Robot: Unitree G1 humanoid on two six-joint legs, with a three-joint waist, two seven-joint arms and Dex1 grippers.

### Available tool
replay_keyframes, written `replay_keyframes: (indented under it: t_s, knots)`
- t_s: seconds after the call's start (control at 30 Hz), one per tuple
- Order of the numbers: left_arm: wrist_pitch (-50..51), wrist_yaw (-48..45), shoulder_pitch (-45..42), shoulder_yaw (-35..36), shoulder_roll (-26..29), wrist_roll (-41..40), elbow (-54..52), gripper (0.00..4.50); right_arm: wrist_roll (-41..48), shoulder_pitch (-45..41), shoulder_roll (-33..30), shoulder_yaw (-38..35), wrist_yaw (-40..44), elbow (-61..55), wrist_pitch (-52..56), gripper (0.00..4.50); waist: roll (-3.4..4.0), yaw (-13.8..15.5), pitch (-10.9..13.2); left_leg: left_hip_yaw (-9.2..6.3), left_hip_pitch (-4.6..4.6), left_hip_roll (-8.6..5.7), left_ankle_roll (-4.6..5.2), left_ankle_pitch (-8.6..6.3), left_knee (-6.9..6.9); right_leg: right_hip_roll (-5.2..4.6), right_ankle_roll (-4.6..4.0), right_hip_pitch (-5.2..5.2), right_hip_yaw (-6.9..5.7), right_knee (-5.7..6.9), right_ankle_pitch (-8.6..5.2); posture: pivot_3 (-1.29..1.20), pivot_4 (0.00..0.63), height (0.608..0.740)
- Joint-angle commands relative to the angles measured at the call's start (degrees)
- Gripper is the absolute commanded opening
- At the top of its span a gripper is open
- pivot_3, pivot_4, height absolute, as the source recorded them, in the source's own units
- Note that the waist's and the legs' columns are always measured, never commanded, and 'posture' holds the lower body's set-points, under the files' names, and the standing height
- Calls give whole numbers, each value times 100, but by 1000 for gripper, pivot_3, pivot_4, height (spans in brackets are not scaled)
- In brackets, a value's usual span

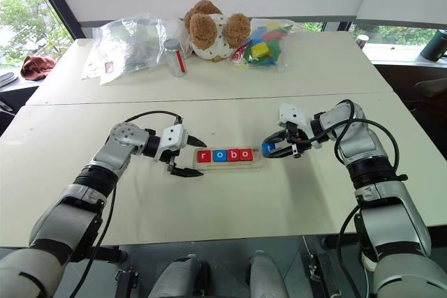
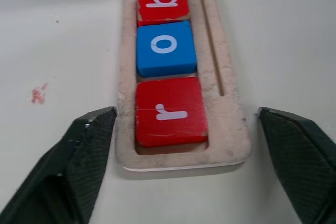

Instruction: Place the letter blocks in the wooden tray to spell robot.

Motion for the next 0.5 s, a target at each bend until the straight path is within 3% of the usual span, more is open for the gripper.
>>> replay_keyframes:
  t_s: [0.03, 0.5]
  knots:
    - [149, -55, 180, -101, 162, 129, -220, 4467, 19, -45, 28, 26, -119, -183, 48, 1138, 0, -7, 0, 0, 0, 0, 0, 0, 0, 0, 0, 0, 1, 1, 0, 0, 150, 740]
    - [1077, -205, 696, 316, 1230, -306, -2014, 4467, -362, -556, 417, 470, -358, 738, -464, 1138, 0, 5, 0, -1, -2, 1, -1, 0, 2, 0, 0, -4, 3, 4, 0, 0, 150, 740]
